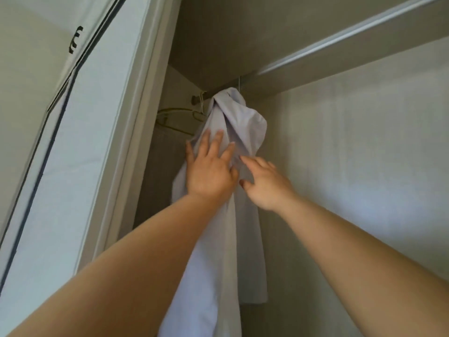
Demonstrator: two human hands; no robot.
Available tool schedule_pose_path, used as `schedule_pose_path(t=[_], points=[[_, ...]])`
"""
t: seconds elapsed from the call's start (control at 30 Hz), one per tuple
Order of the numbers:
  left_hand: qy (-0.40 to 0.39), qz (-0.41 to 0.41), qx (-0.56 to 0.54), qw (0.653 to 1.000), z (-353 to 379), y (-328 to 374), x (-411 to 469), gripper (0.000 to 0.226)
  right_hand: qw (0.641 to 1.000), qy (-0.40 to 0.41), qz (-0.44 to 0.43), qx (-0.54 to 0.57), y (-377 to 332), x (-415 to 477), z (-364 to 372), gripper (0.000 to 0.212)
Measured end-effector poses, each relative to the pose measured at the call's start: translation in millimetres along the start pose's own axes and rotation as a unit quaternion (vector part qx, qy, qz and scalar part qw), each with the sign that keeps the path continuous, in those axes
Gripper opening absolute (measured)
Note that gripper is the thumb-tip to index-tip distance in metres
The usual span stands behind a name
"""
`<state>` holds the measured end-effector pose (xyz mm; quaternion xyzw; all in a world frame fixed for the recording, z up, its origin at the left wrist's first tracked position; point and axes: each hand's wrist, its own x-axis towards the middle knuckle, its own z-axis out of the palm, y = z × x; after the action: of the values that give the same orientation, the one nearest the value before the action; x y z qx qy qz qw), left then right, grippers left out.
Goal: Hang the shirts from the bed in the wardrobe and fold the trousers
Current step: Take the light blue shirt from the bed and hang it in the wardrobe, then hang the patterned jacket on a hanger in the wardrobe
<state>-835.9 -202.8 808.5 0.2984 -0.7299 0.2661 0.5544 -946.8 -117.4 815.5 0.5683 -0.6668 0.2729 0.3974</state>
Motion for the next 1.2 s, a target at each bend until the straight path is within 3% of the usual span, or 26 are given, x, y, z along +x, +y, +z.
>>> schedule_pose_path(t=[0.17,0.3,0.5,0.73,1.0,1.2], points=[[-0.023,0.022,-0.009,0.999,-25,3,-52,0.056,0.998,0.011,0.006,0.063,-8,-50,3,0.054],[-0.066,0.003,-0.003,0.998,-48,9,-98,0.063,0.972,0.069,0.067,0.215,-29,-105,4,0.048],[-0.058,0.005,0.011,0.998,-87,19,-186,0.066,0.983,0.079,0.052,0.157,-69,-206,13,0.050],[-0.168,-0.076,0.049,0.982,-135,-16,-311,0.066,0.989,0.037,0.025,0.139,-134,-305,42,0.050],[-0.322,-0.149,0.157,0.922,-219,-103,-472,0.068,0.966,-0.158,-0.051,0.197,-271,-430,92,0.051],[-0.381,-0.281,0.197,0.859,-309,-177,-573,0.068,0.926,-0.251,-0.102,0.265,-403,-471,103,0.052]])
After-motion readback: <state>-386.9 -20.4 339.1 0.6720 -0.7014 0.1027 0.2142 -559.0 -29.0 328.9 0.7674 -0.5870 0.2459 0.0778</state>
